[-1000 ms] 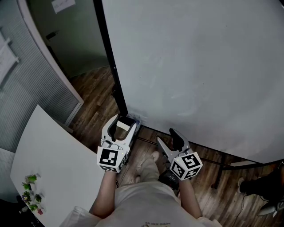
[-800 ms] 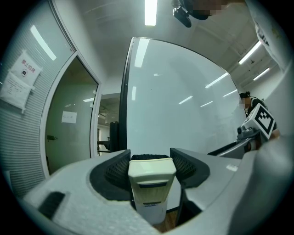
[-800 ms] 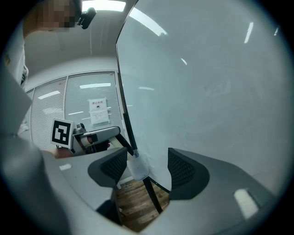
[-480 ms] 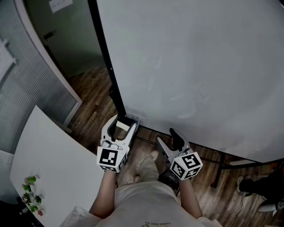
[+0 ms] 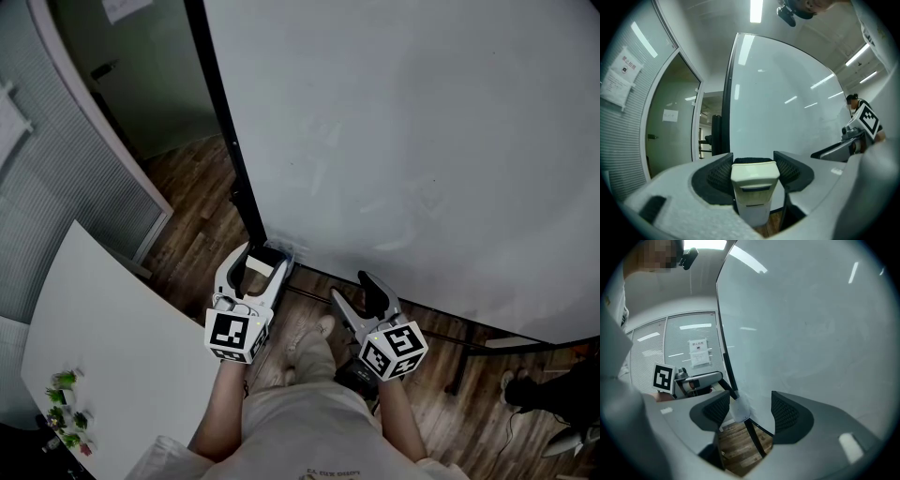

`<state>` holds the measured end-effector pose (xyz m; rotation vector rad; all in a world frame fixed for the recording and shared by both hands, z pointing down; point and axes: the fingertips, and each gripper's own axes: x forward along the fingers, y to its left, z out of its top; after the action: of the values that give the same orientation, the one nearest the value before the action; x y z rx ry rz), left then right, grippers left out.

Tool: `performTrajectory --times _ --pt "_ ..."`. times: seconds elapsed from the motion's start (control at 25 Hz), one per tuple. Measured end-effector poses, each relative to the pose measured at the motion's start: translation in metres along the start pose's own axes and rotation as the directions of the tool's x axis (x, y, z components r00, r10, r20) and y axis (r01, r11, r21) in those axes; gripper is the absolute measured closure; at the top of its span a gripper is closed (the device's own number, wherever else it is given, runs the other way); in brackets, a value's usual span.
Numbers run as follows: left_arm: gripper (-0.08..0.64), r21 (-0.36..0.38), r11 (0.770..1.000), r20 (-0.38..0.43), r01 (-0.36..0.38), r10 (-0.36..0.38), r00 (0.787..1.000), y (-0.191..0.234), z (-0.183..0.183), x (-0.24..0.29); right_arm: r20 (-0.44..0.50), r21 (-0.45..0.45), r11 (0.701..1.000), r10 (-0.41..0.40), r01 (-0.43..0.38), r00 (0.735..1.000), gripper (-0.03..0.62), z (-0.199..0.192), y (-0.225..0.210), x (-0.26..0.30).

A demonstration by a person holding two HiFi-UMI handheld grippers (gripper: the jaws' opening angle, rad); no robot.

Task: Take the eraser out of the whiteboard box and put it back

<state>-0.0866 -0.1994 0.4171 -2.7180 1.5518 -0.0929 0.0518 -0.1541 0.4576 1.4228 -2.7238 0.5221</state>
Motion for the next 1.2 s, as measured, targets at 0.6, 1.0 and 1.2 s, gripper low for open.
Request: performTrajectory --times 0.6,1.0,1.2 --pt "0.293 -0.016 1.0 -0.031 0.014 -0.015 0.999 0.003 -0.016 0.009 -0.022 0.013 1.0 -0.006 0.006 1.0 0.313 -0.008 -0.005 0.008" --pt "0.293 -0.02 1.0 -0.049 0.024 -0.025 0.998 0.003 -0.024 0.014 -0.034 0.016 1.0 -0.005 0.006 0.999 0.314 -0.009 -0.005 0.011" --pt "0.293 -0.023 0.999 -0.058 0.027 -0.028 0.998 0.003 -0.028 0.017 -0.041 0.022 1.0 -0.004 0.005 0.999 0.314 -0.011 -0.006 0.012"
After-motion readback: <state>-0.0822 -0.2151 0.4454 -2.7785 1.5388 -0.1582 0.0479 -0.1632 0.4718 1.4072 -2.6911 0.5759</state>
